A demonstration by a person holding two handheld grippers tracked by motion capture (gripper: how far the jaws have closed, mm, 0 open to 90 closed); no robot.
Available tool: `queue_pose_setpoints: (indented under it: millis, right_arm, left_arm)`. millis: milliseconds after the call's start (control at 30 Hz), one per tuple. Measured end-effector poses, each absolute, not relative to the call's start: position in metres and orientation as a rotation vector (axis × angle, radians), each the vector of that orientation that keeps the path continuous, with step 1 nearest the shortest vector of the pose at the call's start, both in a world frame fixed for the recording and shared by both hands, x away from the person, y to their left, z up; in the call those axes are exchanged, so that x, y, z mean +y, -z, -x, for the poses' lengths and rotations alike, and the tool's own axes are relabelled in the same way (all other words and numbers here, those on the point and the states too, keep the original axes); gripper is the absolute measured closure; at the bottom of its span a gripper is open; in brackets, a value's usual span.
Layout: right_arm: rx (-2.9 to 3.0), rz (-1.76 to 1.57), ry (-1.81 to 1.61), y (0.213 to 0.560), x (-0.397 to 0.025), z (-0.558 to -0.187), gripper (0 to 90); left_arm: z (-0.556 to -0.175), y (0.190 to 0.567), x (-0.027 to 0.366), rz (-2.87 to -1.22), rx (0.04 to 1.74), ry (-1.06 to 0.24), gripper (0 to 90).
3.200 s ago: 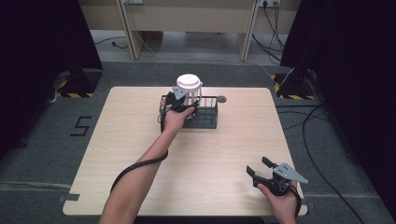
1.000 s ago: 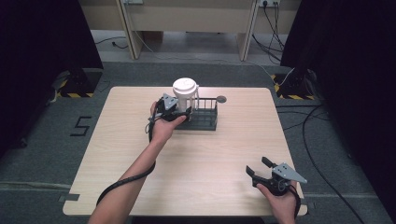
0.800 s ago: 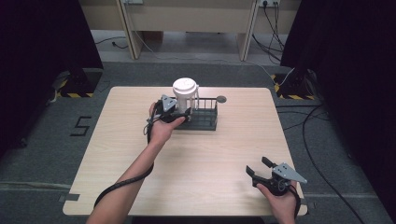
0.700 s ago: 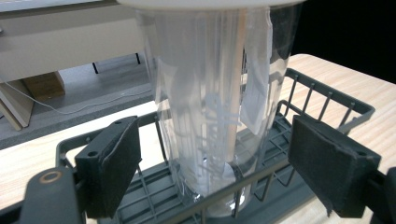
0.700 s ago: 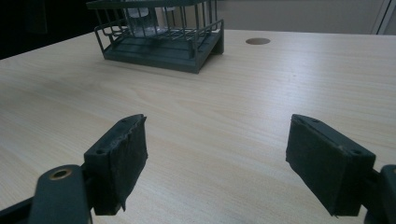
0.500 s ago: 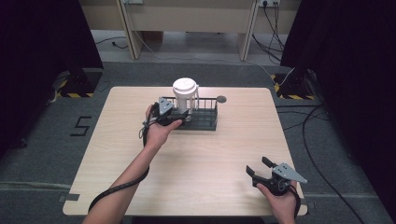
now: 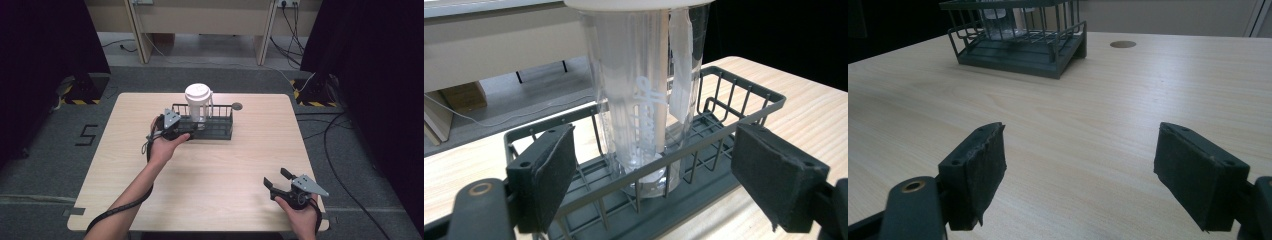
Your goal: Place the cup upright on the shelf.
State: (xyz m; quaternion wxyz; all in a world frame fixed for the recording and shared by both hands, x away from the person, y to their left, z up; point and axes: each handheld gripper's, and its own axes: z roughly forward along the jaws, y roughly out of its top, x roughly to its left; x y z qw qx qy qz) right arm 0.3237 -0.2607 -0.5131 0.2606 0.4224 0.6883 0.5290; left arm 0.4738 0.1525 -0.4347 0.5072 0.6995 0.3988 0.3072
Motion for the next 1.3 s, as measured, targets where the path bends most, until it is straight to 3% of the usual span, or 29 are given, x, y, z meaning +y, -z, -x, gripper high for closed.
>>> queue_pose_setpoints:
  millis: [1300]
  right_arm:
    - [1.864, -1.138, -1.423, 0.513, -0.26, -0.324, 21.7]
  left_arm:
    - [-0.394, 0.446, 0.239, -1.624, 1.001, -0.772, 18.5]
